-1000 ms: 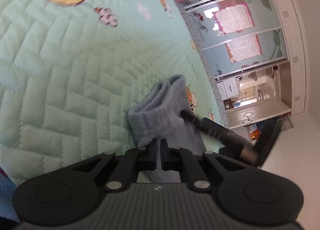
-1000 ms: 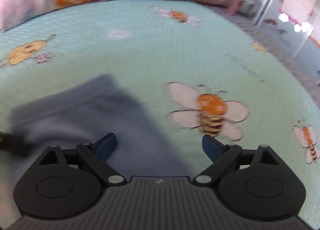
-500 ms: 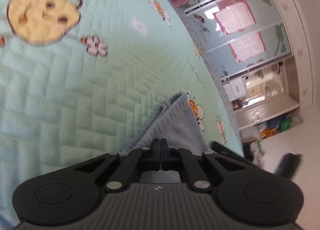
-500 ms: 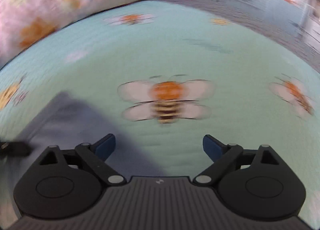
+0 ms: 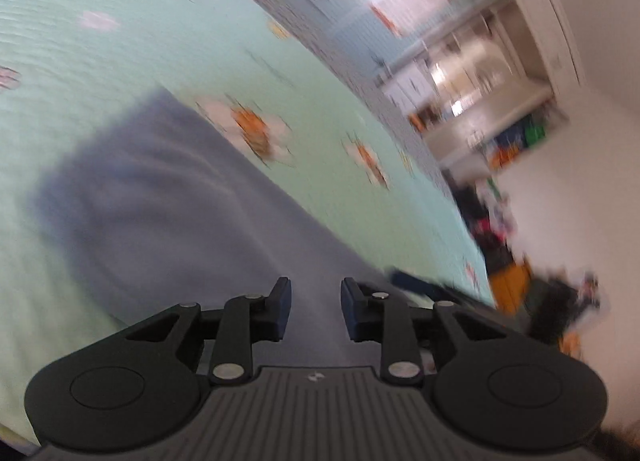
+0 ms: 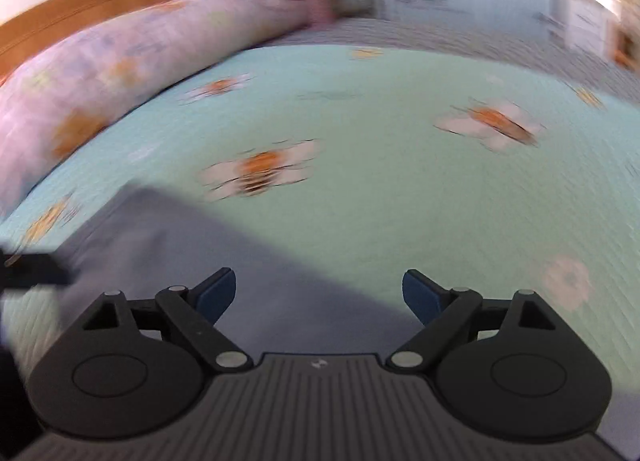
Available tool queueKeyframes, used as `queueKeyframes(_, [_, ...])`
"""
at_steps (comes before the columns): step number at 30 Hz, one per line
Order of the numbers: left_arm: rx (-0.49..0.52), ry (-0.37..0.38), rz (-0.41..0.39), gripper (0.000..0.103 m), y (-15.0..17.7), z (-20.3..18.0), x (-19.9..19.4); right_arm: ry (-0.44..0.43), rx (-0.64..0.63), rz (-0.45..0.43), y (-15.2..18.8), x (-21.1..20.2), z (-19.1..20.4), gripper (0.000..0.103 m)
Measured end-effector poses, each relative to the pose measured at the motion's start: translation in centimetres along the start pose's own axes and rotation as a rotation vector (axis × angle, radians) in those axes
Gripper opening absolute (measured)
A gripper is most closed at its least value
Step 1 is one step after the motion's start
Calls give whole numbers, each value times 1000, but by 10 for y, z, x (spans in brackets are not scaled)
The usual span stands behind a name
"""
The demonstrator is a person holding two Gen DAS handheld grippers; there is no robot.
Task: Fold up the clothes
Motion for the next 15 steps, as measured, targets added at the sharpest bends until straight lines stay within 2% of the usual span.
queueKeyframes(1, [19,-8,25,29,8,-5,7,-9,-85,52,5,9,7,91])
queueKeyframes(2, [26,-20,46,29,15,-2,13,30,-143,102,12,18,4,92])
queueKeyframes(4, [34,-74,73,29,22,8,20,83,-60,106,18,28,-28,99])
queueKeyframes(5, [20,-105,75,24,23,18,19,123,51,121,18,25,-49,99])
queueKeyframes(6, [-11,-102,72,21,21,23,16,149,135,123,16,18,-61,97])
queueKeyframes(7, [-43,-99,68,20,19,28,13,145,176,76,13,0,-62,95])
queueKeyframes(8, [-74,-95,65,20,17,33,10,107,155,38,13,-16,-48,95])
queueKeyframes(9, [-59,-96,49,21,16,28,4,64,125,3,13,-31,-32,95])
queueKeyframes(11, [-25,-73,26,28,16,15,-8,-21,66,-68,15,-61,0,95])
queueKeyframes(13, [16,-34,39,30,21,0,-14,-83,-46,-54,28,-60,33,95])
queueKeyframes(15, [44,-40,53,32,26,-5,-9,4,-127,5,56,-56,45,95])
Point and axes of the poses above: each gripper's, at about its wrist camera, not at the fingertips, and x roughly the way its jaws point, z to its left, y to its underside, the point moved 3 cm from there along x, roughly the way its jaws point, and after that the axes turned 12 degrees about -x, right-handed, at the moved point
